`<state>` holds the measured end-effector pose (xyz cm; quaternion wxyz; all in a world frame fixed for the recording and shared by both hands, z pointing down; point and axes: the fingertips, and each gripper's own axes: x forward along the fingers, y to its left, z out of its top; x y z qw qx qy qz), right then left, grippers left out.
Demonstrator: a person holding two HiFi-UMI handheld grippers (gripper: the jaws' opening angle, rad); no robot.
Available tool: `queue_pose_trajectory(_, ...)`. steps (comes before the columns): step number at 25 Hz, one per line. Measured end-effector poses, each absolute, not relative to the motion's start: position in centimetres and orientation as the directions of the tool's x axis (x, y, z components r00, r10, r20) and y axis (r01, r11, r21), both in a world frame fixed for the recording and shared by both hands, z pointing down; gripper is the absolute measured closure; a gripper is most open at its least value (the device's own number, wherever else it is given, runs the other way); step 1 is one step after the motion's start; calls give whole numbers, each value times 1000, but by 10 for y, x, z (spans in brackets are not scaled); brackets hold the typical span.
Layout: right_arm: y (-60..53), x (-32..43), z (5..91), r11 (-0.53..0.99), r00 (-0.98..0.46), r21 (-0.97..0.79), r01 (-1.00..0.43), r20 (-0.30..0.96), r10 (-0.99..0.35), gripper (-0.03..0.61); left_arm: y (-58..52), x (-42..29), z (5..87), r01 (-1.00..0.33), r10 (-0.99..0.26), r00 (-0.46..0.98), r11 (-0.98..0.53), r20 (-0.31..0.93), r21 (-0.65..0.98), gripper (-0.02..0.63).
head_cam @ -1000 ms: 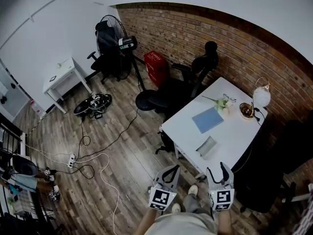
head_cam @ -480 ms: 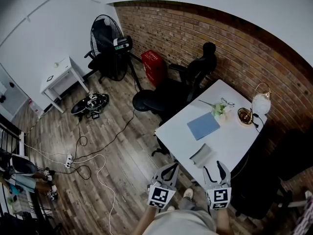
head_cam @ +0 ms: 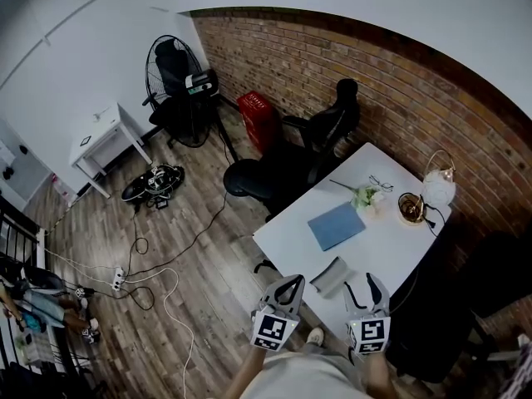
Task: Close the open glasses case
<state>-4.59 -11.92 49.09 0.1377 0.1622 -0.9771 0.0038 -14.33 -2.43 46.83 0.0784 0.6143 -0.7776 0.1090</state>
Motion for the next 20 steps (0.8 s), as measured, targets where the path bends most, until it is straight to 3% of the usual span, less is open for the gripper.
queue_pose_trajectory(20,-159,-39,542,912,-857,-9,-409,348,-381,325,-94,-148,518,-995,-936,-78,50,344,-90,611)
